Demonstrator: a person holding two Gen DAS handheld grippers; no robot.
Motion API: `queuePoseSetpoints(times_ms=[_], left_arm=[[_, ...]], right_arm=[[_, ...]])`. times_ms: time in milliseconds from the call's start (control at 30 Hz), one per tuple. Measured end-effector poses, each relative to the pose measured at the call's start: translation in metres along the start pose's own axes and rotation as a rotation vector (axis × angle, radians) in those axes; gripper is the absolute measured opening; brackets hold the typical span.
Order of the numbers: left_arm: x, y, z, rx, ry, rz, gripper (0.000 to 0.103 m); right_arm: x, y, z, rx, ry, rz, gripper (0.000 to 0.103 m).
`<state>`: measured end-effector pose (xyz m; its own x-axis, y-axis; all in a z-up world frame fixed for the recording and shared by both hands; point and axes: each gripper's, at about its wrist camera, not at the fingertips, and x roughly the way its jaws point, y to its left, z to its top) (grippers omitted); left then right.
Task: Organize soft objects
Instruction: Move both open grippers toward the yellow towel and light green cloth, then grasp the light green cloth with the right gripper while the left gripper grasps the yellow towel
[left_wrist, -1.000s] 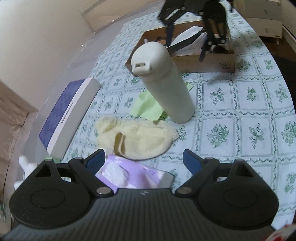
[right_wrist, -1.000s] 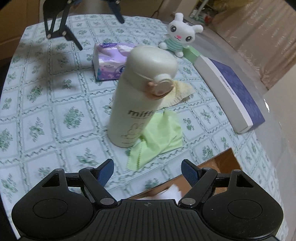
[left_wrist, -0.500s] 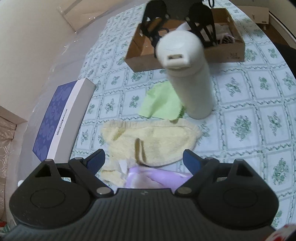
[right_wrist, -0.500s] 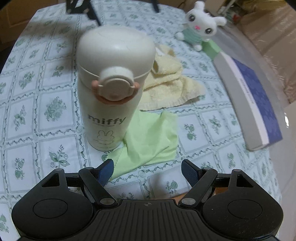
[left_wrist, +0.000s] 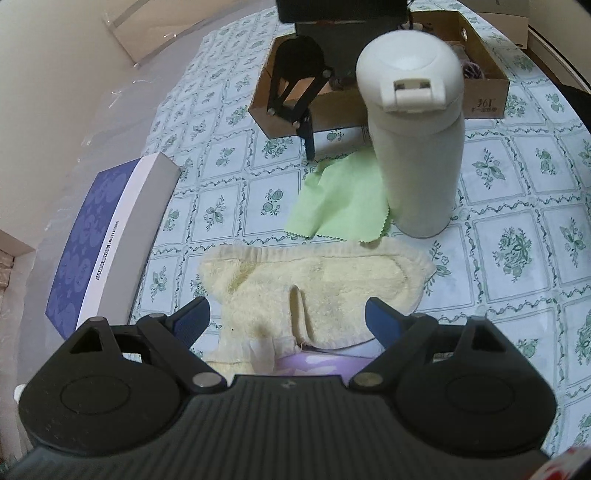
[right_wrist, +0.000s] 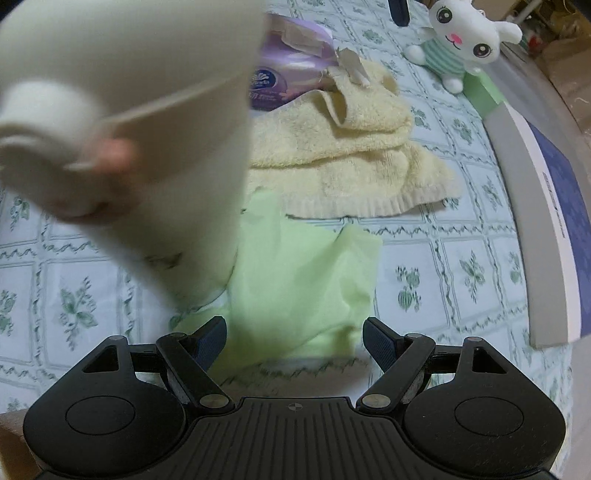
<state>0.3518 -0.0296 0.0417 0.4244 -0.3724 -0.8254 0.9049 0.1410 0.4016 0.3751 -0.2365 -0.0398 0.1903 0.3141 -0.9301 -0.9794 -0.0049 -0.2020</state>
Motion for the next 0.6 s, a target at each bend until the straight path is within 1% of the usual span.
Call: queuePoseSetpoints(times_ms=[233, 500, 567, 600], left_arm=[[0.013, 0.012, -0.006, -0.020, -0.011, -0.002, 0.090], [0.031, 0.014, -0.014, -0.034, -0.015, -0.032, 0.090], [0.033, 0.014, -0.015, -0.035, -0.015, -0.040, 0.090], [0.034, 0.014, -0.015, -0.036, -0.015, -0.041, 0.090]], right_arm=[[0.024, -0.016, 0.001, -0.022, -0.005, 0.050, 0.080], [0.036, -0.038, 0.002, 0.065, -0.021, 0.134, 0.080], [0.036, -0.042, 0.002, 0.085, -0.021, 0.147, 0.077], [0.037, -0.044, 0.002, 0.099, -0.020, 0.152, 0.071]])
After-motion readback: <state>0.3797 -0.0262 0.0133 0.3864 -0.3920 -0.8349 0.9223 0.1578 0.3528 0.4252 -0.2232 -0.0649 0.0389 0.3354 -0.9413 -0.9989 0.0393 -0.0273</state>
